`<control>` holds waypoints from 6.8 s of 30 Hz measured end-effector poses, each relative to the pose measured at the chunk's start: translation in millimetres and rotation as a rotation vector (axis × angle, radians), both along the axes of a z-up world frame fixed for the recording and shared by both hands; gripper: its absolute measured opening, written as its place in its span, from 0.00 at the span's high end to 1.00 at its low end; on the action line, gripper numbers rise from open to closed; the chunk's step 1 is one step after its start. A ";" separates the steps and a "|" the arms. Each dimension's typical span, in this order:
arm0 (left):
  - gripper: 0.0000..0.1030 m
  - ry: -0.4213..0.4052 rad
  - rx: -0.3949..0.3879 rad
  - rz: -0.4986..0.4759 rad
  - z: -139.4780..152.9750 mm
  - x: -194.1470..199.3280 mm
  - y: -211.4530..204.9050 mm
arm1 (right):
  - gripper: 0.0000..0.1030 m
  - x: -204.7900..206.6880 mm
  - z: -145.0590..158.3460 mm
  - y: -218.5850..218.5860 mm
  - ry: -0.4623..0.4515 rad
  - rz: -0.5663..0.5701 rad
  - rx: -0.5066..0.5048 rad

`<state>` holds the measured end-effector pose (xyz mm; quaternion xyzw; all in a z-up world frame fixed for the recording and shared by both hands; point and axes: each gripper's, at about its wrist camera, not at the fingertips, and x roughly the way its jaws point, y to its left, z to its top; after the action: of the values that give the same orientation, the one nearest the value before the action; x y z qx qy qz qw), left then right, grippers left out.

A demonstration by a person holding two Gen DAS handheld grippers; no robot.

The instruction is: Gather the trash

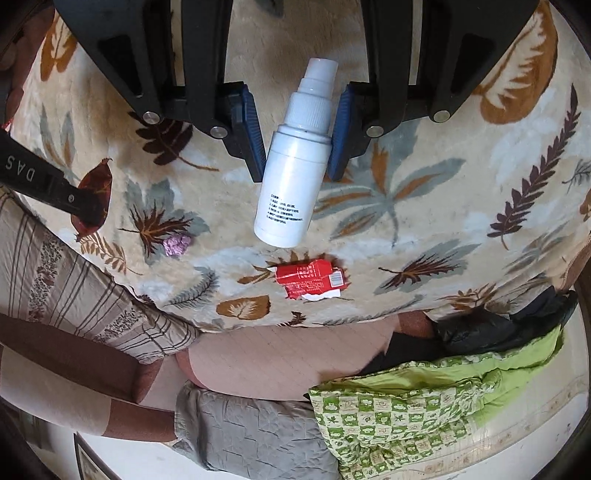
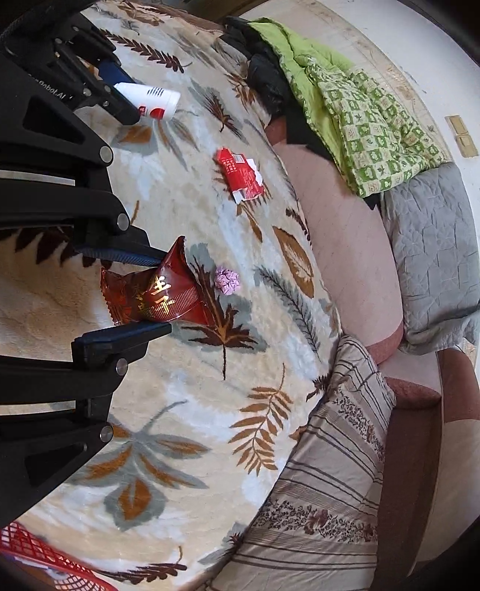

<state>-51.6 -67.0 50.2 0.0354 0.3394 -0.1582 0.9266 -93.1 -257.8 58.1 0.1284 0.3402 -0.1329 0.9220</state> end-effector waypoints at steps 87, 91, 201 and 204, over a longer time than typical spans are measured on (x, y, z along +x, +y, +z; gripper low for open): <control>0.74 -0.064 -0.055 -0.052 10.5 3.3 1.7 | 0.69 7.8 1.5 23.4 -0.016 0.063 -0.057; 0.74 -0.063 -0.055 -0.052 10.6 2.6 0.7 | 0.69 8.0 1.6 23.5 -0.016 0.064 -0.058; 0.41 0.046 -0.088 -0.125 22.7 15.2 -18.9 | 0.43 -85.0 29.5 -80.7 -0.015 0.037 0.241; 0.41 0.061 -0.077 -0.051 13.2 44.7 1.2 | 0.43 -17.4 19.3 -66.0 0.034 0.081 0.238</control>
<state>-6.9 -65.8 63.4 0.0037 0.3604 -0.1957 0.9120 -110.6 -323.8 77.5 0.2211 0.3738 -0.0564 0.8990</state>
